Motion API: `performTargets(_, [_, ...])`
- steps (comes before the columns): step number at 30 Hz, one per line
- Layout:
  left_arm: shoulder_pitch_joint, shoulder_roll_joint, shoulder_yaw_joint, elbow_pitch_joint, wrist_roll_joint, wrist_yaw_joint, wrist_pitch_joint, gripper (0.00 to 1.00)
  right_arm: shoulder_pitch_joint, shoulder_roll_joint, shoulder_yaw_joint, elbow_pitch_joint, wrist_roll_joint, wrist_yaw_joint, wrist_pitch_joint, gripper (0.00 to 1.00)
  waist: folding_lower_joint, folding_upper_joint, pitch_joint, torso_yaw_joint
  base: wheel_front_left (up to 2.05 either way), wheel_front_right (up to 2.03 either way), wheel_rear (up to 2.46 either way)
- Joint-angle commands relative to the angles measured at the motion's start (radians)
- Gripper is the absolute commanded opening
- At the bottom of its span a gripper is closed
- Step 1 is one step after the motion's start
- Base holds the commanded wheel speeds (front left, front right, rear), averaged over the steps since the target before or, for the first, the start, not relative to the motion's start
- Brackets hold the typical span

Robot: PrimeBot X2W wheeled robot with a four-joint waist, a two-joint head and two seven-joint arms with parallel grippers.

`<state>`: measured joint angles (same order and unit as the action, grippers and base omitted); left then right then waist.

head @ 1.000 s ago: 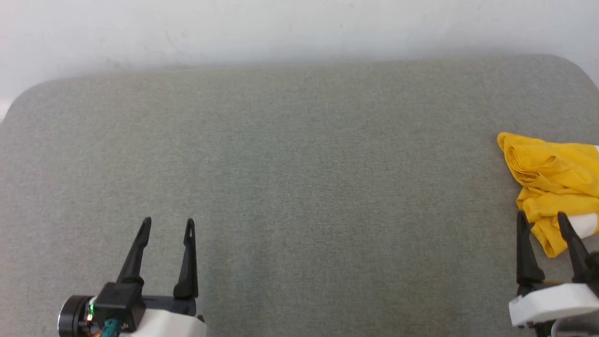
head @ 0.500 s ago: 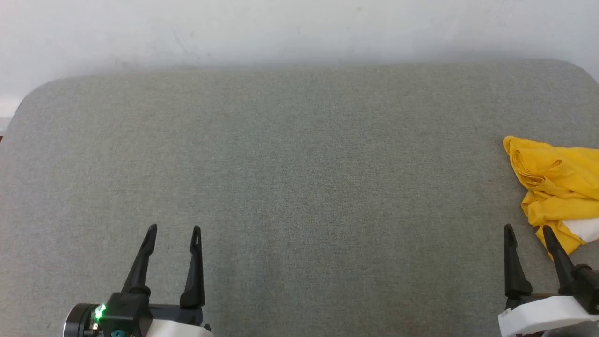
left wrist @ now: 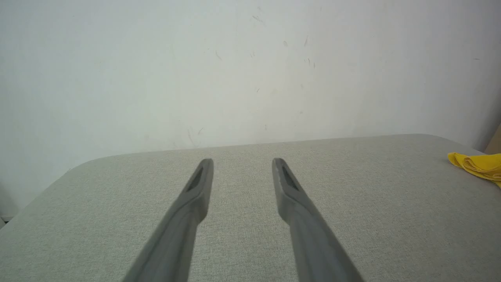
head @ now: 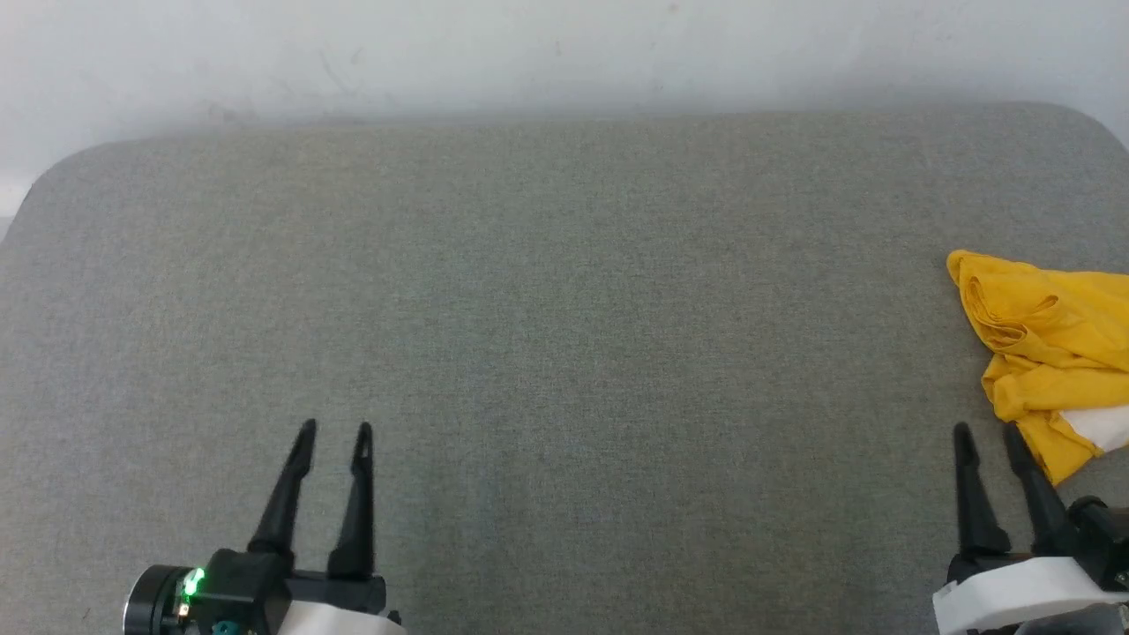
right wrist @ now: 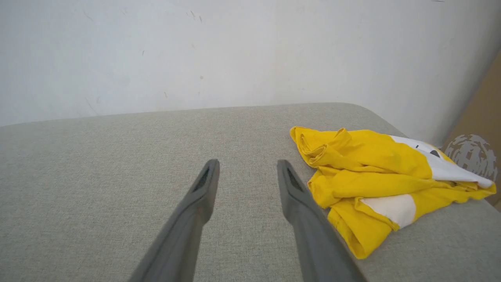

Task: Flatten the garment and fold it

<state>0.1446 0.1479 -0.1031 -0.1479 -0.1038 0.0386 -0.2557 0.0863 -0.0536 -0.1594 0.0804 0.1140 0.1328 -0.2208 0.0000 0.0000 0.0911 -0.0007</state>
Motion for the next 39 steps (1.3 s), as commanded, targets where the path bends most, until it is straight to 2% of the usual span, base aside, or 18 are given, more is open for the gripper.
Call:
performTargets(1, [0.000, 0.000, 0.000, 0.001, 0.000, 0.000, 0.001, 0.00, 0.000, 0.000, 0.000, 0.000, 0.000, 0.000, 0.001, 0.00, 0.0000, 0.0000, 0.000, 0.000, 0.00, 0.00, 0.00])
performTargets(39, [-0.041, -0.028, 0.029, 0.042, 0.030, -0.011, 0.073, 0.00, -0.025, 0.001, 0.046, -0.023, -0.032, -0.001, 0.063, 0.00, 0.0000, 0.0000, -0.026, 0.000, 0.00, 0.00, 0.00])
